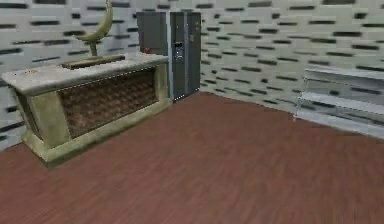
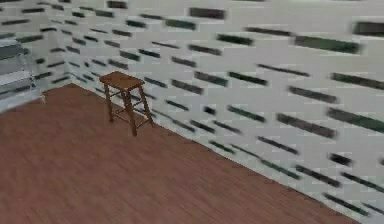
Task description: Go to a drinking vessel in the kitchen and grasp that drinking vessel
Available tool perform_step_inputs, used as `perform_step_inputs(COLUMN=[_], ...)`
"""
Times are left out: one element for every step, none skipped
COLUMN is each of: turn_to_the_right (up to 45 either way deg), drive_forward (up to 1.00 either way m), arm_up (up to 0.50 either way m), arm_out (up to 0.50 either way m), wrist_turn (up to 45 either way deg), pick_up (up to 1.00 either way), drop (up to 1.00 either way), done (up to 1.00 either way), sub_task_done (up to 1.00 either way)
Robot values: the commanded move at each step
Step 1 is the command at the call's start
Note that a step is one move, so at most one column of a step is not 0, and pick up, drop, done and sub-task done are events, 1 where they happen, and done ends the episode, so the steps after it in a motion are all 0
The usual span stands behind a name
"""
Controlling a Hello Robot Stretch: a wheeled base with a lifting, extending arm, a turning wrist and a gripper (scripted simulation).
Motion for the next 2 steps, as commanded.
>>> perform_step_inputs(turn_to_the_right=[-6.0,0.0], drive_forward=[0.0,0.4], arm_up=[0.0,0.0], arm_out=[0.0,0.0], wrist_turn=[0.0,0.0], pick_up=[0.0,0.0], drop=[0.0,0.0], done=[0.0,0.0], sub_task_done=[0.0,0.0])
